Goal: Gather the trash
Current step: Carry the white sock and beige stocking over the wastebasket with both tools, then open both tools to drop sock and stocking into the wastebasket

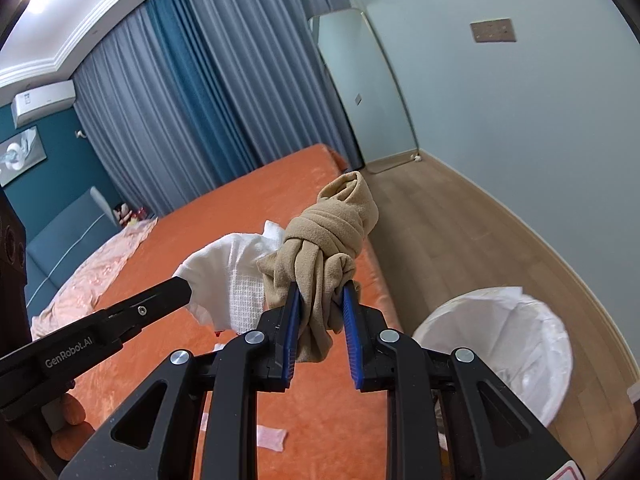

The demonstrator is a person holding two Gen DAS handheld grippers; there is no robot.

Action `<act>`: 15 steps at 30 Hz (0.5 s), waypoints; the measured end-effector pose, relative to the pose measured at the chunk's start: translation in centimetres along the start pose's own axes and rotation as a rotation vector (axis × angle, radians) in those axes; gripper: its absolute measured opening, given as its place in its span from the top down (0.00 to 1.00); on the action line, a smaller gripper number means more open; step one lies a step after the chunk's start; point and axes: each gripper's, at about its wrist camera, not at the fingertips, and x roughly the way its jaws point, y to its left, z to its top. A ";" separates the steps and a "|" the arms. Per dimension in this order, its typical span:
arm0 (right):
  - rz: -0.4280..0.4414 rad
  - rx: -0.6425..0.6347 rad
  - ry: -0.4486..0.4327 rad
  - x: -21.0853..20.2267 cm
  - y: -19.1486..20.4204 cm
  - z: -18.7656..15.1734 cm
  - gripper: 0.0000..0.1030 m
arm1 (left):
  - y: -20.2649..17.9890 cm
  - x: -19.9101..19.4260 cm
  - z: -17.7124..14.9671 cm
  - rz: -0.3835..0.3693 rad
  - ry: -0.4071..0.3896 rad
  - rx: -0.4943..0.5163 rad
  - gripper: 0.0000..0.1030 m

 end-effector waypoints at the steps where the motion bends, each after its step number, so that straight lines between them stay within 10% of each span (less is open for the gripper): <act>1: -0.017 -0.002 -0.008 -0.7 -0.7 0.1 0.81 | -0.8 -0.1 0.1 -0.006 -0.003 0.011 0.96; 15: -0.121 0.071 -0.092 -6.1 -7.0 0.6 0.81 | -10.4 1.5 -0.6 -0.097 0.016 0.152 0.96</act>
